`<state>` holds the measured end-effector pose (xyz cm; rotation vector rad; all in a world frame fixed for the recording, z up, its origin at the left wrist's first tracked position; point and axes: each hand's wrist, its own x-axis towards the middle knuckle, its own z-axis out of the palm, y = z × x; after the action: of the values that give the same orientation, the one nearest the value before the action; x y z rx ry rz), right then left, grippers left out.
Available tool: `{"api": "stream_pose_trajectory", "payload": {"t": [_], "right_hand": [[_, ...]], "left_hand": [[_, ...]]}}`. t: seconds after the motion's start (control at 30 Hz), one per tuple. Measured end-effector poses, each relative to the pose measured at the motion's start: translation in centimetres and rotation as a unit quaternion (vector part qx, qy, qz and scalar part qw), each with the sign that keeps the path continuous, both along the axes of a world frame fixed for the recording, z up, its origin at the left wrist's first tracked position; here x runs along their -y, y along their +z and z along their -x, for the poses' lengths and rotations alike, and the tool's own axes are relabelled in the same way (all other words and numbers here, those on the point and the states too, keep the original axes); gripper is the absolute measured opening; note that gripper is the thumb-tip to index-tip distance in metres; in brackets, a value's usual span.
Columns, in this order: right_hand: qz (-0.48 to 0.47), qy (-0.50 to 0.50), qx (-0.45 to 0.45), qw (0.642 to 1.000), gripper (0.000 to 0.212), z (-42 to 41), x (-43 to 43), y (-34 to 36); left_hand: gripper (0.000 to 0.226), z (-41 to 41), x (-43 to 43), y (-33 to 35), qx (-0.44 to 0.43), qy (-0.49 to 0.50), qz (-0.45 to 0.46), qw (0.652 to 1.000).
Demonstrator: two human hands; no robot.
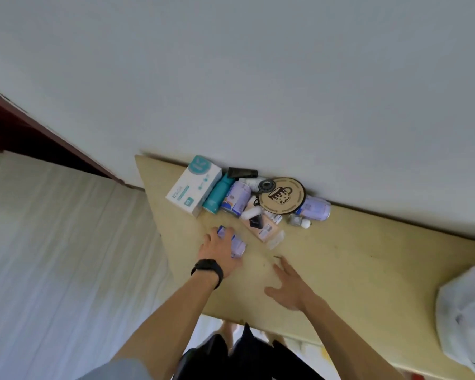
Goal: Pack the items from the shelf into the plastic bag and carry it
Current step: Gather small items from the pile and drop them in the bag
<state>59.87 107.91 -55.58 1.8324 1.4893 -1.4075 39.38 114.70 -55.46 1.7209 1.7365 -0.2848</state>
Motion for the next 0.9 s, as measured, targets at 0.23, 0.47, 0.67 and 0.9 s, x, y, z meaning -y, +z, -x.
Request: {"api": "stream_pose_trajectory", "payload": {"t": [0.23,0.47,0.67,0.9], "right_hand": [[0.149,-0.593,-0.332,0.718,0.047,0.7,-1.0,6.1],[0.074,-0.680,-0.422,0.595,0.080,-2.3,1.6,9.4],[-0.026,-0.711,-0.473,0.520,0.095,-5.3,5.6,13.6],[-0.042,-0.740,-0.463,0.486,0.101,-7.5,11.2,13.9]], "left_hand": [[0.106,-2.7,1.9,3.7,0.333,0.003,0.142,0.932],[0.076,-5.5,-4.8,7.1,0.332,0.030,-0.019,0.943],[0.104,-8.4,-9.6,3.5,0.035,-0.227,-0.097,0.968],[0.058,-10.2,-11.1,1.6,0.017,-0.245,-0.086,0.966]]}}
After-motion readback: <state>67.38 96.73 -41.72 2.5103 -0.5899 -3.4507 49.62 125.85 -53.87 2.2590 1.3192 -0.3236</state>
